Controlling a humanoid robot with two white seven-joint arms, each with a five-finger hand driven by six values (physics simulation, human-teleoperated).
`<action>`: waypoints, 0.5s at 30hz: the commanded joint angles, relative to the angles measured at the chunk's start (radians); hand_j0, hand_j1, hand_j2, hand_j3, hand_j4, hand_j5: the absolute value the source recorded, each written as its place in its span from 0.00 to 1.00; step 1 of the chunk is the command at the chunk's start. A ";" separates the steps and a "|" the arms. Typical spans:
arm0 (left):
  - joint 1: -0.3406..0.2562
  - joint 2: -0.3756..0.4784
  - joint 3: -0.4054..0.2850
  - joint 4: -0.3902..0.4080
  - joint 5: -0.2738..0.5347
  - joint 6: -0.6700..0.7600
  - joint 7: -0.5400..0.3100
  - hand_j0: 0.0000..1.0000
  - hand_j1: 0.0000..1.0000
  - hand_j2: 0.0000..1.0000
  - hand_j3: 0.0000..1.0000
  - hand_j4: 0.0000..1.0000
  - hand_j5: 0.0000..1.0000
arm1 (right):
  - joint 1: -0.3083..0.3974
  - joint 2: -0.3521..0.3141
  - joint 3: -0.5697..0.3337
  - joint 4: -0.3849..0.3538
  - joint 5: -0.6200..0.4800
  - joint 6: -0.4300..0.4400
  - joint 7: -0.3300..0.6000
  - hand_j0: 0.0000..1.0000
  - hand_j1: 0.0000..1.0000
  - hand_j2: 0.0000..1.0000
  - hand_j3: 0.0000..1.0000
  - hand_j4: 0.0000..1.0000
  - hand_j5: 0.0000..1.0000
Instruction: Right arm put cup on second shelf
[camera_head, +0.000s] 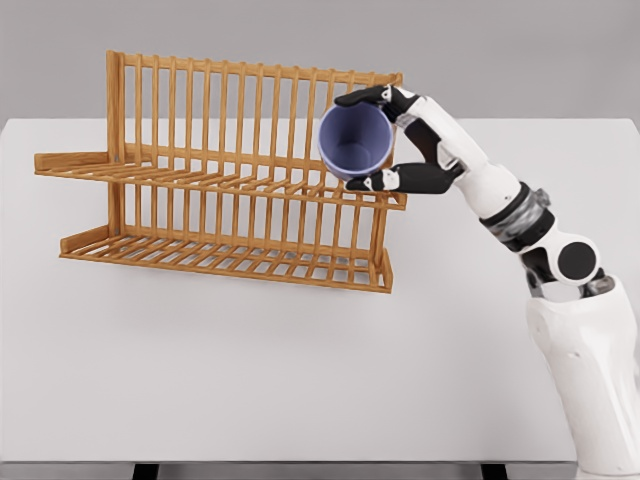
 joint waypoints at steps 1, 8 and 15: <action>0.000 0.000 0.000 0.000 0.000 0.001 0.000 1.00 1.00 1.00 1.00 1.00 1.00 | 0.000 0.007 0.008 0.000 -0.003 0.000 0.000 0.69 0.69 0.69 0.69 0.69 0.69; 0.000 0.000 0.000 0.000 0.000 0.001 0.000 1.00 1.00 1.00 1.00 1.00 1.00 | 0.002 0.007 0.014 0.000 0.011 -0.001 0.000 0.71 0.71 0.71 0.71 0.71 0.71; 0.000 0.000 0.000 0.000 0.000 0.000 0.000 1.00 1.00 1.00 1.00 1.00 1.00 | 0.011 0.007 0.013 -0.003 0.013 -0.011 0.000 0.84 0.84 0.84 0.84 0.84 0.84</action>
